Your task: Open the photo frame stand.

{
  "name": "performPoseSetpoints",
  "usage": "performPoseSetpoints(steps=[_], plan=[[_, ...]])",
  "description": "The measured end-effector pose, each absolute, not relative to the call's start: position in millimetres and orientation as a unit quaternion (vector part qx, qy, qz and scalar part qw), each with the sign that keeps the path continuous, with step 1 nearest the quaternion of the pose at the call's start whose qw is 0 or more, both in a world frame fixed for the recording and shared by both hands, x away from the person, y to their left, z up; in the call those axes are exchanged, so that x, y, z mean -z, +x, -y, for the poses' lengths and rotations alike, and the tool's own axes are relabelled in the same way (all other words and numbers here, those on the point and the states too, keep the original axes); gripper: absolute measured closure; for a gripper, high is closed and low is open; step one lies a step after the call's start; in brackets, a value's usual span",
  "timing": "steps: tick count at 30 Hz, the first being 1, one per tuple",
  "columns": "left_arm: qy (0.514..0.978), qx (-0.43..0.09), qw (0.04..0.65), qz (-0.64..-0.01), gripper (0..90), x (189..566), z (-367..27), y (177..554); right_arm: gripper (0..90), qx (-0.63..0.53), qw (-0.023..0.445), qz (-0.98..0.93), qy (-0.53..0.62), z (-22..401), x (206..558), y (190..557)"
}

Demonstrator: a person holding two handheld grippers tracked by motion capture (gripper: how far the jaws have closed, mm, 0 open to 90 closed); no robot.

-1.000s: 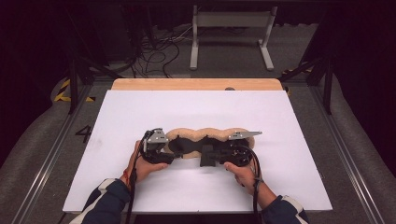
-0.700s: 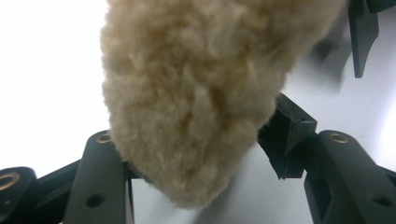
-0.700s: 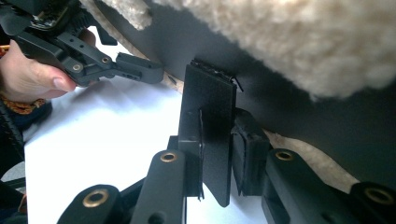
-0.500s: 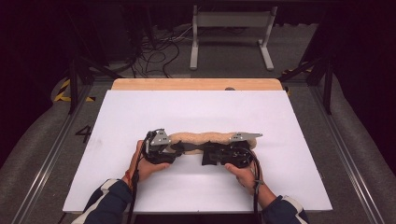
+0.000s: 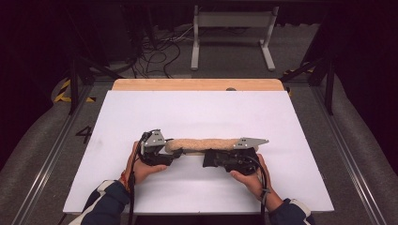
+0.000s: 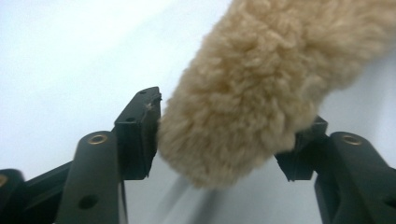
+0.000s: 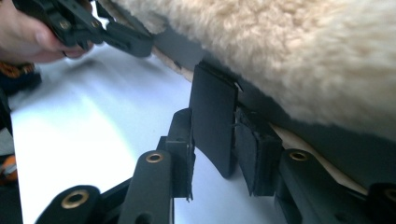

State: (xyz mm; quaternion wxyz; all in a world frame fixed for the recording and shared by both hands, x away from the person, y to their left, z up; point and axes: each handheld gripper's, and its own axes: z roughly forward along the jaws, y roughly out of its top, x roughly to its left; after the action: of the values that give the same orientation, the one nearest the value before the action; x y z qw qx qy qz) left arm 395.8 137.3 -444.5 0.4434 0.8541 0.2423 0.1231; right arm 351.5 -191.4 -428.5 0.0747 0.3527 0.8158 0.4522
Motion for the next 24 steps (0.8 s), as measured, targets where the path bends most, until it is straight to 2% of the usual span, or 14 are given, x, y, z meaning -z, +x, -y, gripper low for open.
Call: performPoseSetpoints(steps=[3,8,13,19,24], plan=[[0.854,-0.135,0.442,-0.238,35.3,440.9,-146.1,391.7,69.1,-0.439,0.116,-0.833,0.317,202.6,423.2,337.2],[0.845,-0.145,0.456,-0.240,30.1,434.8,-158.0,385.2,68.7,-0.436,0.154,-0.831,0.308,220.9,417.0,323.7],[0.844,-0.158,0.460,-0.228,26.8,430.1,-162.2,377.8,66.3,-0.442,0.173,-0.814,0.335,246.0,415.8,314.8],[0.844,-0.164,0.461,-0.219,24.8,428.0,-166.6,370.8,56.8,-0.455,0.203,-0.776,0.387,275.9,413.6,309.6],[0.840,-0.161,0.471,-0.214,23.9,425.5,-166.1,370.0,53.3,-0.456,0.209,-0.765,0.404,286.2,414.6,308.1]])
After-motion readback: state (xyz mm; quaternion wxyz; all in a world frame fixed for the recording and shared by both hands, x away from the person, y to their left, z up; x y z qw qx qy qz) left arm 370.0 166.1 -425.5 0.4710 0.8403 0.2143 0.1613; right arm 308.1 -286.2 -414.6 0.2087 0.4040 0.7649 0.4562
